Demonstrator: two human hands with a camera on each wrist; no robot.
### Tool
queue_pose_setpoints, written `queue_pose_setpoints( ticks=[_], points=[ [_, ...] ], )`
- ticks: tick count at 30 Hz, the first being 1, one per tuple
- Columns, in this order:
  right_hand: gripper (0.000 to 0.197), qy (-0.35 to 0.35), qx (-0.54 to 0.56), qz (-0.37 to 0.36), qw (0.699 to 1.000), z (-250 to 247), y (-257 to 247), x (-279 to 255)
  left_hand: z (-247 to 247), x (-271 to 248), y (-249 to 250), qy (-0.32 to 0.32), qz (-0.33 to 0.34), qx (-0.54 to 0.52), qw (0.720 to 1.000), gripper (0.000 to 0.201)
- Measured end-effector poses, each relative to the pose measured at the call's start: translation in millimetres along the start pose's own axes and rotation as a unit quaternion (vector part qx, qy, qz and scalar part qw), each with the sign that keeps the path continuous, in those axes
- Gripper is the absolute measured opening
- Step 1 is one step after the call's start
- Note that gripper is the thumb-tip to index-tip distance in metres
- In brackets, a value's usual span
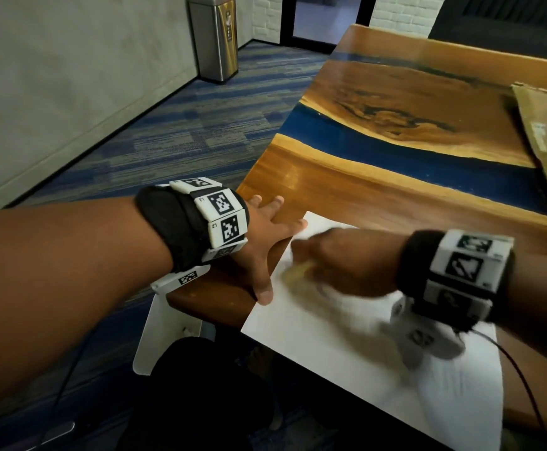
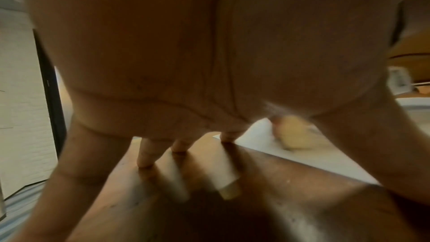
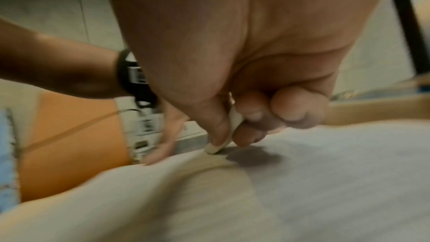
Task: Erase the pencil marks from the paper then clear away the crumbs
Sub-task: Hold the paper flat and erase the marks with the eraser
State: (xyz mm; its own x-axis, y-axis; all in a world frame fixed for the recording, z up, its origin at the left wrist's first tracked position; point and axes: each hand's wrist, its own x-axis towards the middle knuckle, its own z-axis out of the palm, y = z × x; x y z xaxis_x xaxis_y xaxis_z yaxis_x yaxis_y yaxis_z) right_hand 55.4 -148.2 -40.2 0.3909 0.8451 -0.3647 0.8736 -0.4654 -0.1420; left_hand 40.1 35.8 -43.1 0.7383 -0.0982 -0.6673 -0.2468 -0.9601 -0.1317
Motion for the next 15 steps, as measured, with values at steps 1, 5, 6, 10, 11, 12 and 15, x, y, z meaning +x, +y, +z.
queue_pose_setpoints(
  ticks=[1,5,6,10,11,12,15],
  points=[
    [0.030,0.016,-0.030,0.052,0.998,-6,14,5,0,0,1,0.002,0.000,0.005,1.000,0.144],
    [0.034,0.022,-0.036,0.051,0.998,-7,12,3,0,0,0,0.005,-0.004,0.008,1.000,0.144],
    [0.032,0.008,-0.017,-0.016,1.000,1,-5,-4,1,0,1,0.005,-0.005,0.007,1.000,0.145],
    [0.028,0.015,-0.032,-0.018,0.999,5,2,0,0,0,2,0.006,-0.002,0.008,1.000,0.143],
    [0.029,0.039,-0.055,0.048,0.997,-2,16,4,-1,0,1,0.007,0.000,0.007,1.000,0.142],
    [0.030,0.048,-0.066,0.098,0.992,-5,25,6,-1,-1,2,0.007,0.002,0.006,1.000,0.141],
    [0.028,0.048,-0.051,0.016,0.997,3,4,-4,-1,-1,2,0.007,-0.002,0.007,1.000,0.143]
  ],
)
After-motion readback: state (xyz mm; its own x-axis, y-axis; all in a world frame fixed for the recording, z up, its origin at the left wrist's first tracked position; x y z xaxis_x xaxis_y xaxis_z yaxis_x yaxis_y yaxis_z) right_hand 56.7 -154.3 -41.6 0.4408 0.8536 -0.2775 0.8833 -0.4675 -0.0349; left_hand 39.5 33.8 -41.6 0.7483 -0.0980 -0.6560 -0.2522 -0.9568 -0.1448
